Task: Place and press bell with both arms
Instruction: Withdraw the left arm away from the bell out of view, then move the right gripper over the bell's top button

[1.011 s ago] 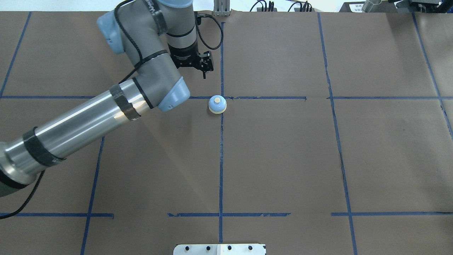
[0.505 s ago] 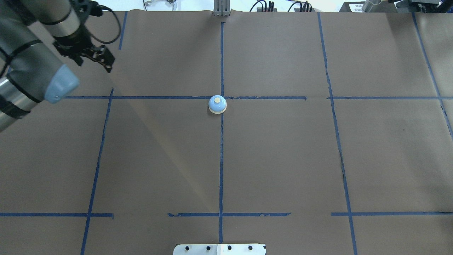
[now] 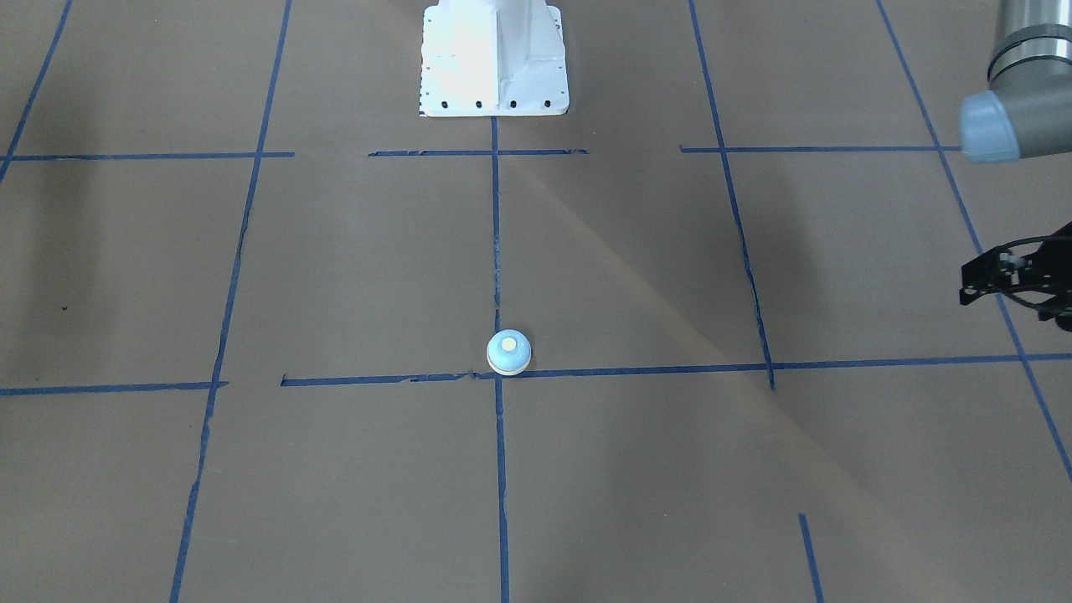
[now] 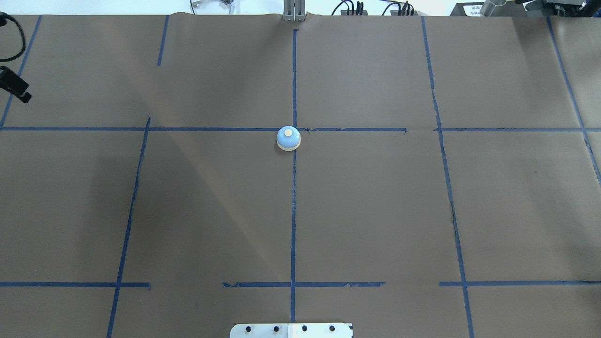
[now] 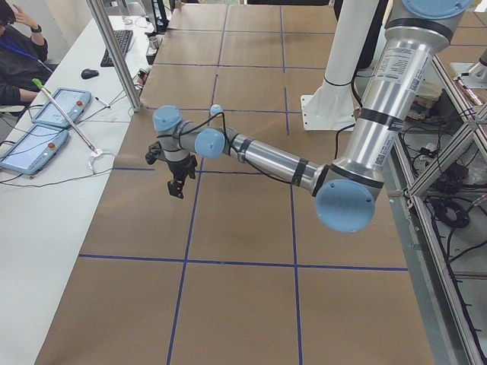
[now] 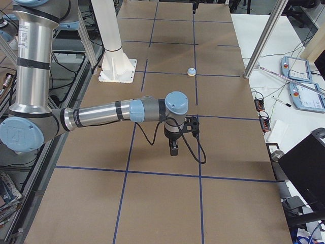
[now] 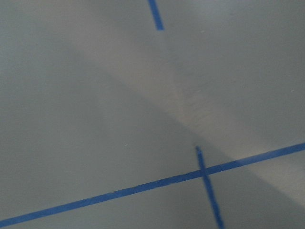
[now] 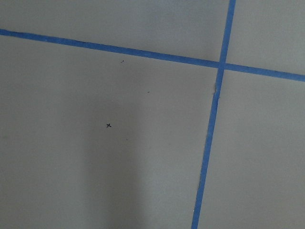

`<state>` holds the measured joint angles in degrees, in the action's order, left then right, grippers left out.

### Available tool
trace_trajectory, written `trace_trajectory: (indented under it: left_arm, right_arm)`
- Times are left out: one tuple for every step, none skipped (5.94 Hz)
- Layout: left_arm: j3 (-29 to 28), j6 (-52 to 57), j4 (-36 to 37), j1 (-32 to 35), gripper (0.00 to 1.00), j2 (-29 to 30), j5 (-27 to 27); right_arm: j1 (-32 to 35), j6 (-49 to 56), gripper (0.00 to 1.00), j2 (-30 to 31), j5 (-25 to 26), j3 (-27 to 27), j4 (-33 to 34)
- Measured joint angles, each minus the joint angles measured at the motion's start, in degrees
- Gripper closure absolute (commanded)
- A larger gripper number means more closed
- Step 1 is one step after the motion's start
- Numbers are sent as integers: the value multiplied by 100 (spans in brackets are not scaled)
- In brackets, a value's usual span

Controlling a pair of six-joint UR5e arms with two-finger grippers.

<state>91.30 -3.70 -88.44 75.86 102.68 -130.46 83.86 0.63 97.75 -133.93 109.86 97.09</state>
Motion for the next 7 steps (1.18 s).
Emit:
trace_trajectory:
  left_arm:
    - [3, 416, -141, 518, 0, -515, -109]
    - [16, 794, -196, 956, 0, -933, -162]
    - [41, 1014, -212, 1225, 0, -1250, -349]
    - [113, 1065, -216, 1324, 0, -1438, -588]
    - [204, 1059, -213, 1352, 0, -1519, -681]
    - [253, 1048, -205, 1358, 0, -1549, -705]
    - [272, 1041, -202, 1360, 0, -1561, -704]
  right_arm:
    - [-90, -204, 0, -114, -25, 3, -4]
    - [-278, -575, 0, -308, -39, 39, -6]
    - [-634, -1188, 0, -608, -41, 139, -9]
    - [-1164, -2042, 0, -1074, -18, 256, -13]
    - [-1843, -3041, 0, -1708, 113, 302, -14]
    - [-2662, -4109, 0, -2424, 482, 244, -15]
    - [-3415, -5017, 0, -3101, 1017, 18, -17]
